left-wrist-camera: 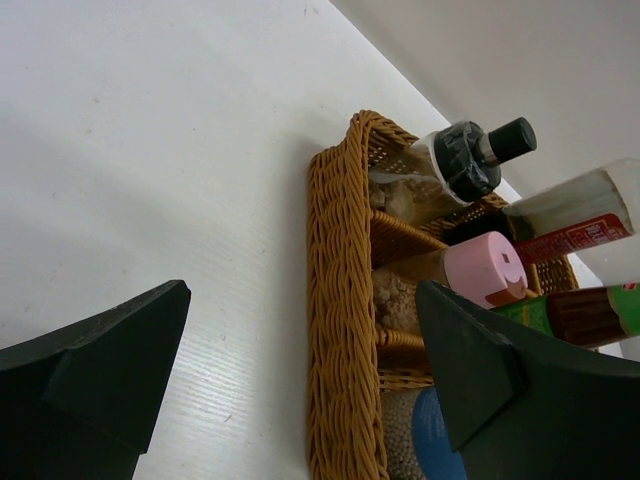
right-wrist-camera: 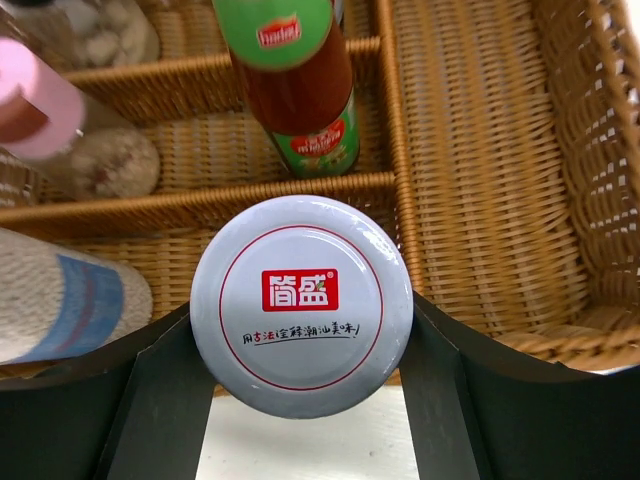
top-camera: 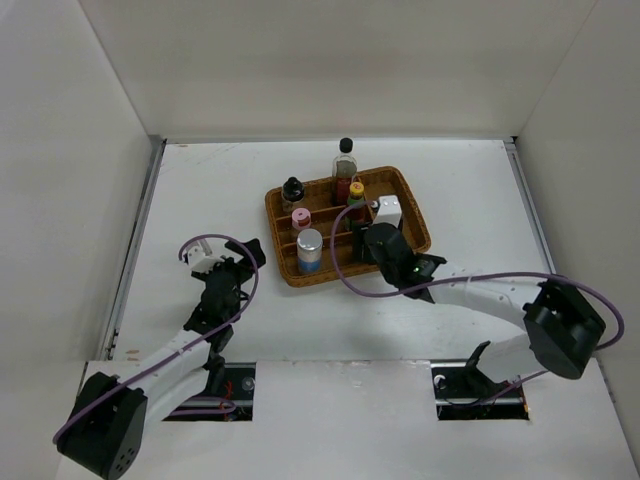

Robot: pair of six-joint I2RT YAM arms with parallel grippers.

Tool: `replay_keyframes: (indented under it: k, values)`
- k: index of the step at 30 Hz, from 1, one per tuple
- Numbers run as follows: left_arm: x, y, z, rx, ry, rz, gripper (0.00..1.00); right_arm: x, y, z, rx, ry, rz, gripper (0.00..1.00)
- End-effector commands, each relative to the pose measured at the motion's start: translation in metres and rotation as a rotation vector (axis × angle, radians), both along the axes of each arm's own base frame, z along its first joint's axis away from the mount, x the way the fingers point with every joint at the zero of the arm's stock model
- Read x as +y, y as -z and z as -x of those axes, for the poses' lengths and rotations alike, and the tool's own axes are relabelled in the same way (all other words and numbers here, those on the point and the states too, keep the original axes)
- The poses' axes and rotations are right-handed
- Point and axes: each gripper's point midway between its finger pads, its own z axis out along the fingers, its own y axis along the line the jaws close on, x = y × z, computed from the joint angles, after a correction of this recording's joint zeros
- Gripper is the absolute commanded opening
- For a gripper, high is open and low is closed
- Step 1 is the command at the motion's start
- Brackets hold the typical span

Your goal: Organize the condiment bottles

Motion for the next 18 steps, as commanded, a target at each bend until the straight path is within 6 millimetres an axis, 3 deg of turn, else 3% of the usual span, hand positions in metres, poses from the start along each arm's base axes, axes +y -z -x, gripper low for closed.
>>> replay_keyframes:
  k: [1,5,11,14,18]
  values:
    - [0.001,-0.011,-0.005,-0.025,-0.011,0.02,1.0,0.031,-0.072,-0.026,-0.185,0.004,-0.2,0.5]
    - [0.001,-0.009,-0.006,-0.012,-0.008,0.015,1.0,0.032,-0.049,-0.028,-0.165,0.006,-0.171,0.51]
    - [0.003,-0.002,-0.008,0.018,-0.021,0.0,1.0,0.034,0.002,-0.031,-0.079,0.007,-0.079,0.59]
    - [0.006,0.003,-0.009,0.036,-0.039,-0.009,1.0,0.034,0.004,-0.032,-0.074,0.008,-0.076,0.65]
    - [0.01,0.007,-0.009,0.047,-0.053,-0.015,1.0,0.033,-0.017,-0.031,-0.11,0.009,-0.104,0.77]
